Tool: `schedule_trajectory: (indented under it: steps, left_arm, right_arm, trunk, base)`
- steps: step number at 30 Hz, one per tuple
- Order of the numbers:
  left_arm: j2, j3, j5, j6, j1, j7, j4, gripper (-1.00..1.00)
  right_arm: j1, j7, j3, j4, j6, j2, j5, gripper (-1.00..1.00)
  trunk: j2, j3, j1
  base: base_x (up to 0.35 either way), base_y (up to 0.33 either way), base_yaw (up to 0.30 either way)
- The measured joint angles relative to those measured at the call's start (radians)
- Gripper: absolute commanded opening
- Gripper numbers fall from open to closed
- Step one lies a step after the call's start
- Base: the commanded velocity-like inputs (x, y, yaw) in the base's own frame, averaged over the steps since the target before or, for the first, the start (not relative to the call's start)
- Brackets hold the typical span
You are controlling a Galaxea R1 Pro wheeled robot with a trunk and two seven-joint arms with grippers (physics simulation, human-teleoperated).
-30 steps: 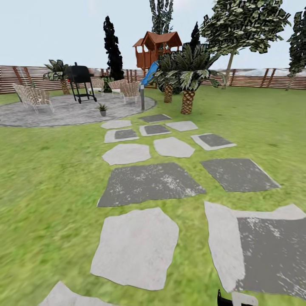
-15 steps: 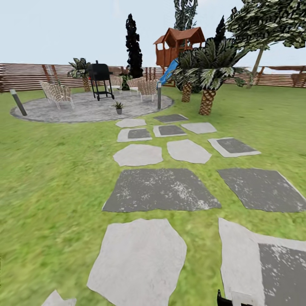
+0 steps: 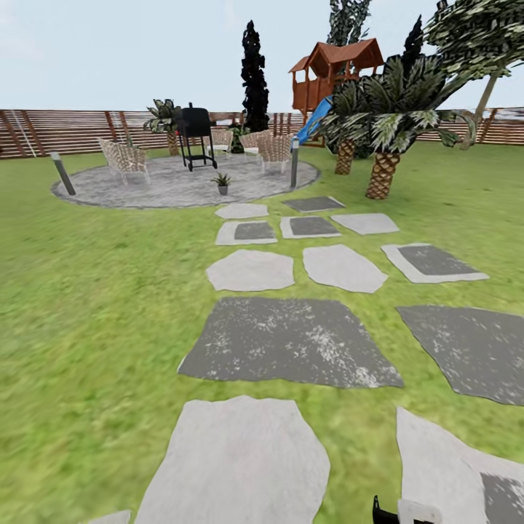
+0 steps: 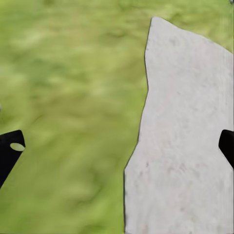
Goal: Pick up the pesticide atomizer in the garden and spray insectifuge to fully cover both potted plants in the garden.
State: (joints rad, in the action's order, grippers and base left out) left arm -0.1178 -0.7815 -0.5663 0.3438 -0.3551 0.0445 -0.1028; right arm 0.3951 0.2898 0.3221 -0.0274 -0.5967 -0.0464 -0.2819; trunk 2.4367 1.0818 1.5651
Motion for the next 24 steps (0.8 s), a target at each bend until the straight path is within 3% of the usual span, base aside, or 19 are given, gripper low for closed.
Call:
schedule_trajectory:
  steps: [24]
  left_arm:
    - [-0.001,-0.002,0.002,0.0,0.0,0.0,0.0,-1.0]
  right_arm:
    - [0.0,-0.002,-0.002,0.0,0.0,-0.006,-0.002,1.0]
  trunk:
    - [0.0,0.0,0.0]
  base:
    - [0.31,-0.181,0.0]
